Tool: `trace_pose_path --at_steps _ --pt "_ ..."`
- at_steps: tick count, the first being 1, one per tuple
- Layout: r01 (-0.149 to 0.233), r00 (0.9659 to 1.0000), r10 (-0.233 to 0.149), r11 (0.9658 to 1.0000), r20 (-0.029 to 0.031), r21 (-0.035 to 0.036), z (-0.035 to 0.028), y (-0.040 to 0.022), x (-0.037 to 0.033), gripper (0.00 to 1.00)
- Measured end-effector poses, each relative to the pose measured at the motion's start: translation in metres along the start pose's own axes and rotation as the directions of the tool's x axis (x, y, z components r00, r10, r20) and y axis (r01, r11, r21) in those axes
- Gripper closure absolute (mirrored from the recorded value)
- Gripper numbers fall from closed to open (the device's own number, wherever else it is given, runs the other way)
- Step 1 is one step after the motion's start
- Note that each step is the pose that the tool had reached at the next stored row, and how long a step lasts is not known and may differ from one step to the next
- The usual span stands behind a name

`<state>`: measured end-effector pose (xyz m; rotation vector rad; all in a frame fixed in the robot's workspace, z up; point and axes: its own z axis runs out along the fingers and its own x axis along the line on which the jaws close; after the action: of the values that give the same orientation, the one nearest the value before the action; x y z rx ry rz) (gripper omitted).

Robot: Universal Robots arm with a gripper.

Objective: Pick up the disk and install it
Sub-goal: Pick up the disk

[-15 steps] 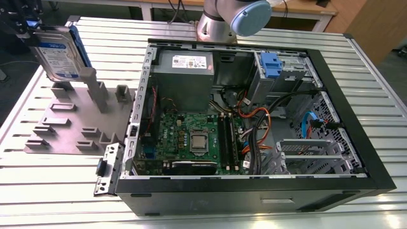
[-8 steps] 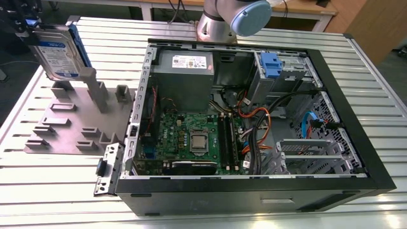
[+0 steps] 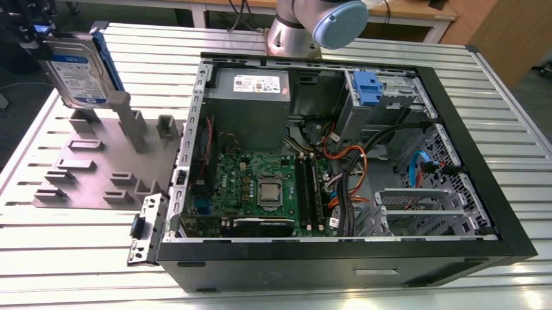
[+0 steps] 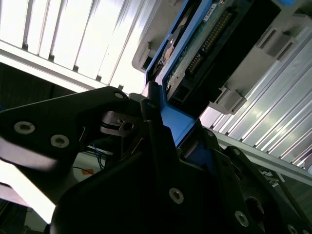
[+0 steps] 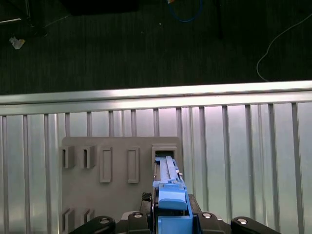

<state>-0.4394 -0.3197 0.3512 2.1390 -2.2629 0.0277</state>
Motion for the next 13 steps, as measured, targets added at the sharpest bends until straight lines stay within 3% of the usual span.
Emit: trace_pose_path --at_steps 13 --pt "0.000 1.0000 0.000 1.0000 0.0000 0.0000 -0.0055 0.0000 0.0002 0.64"
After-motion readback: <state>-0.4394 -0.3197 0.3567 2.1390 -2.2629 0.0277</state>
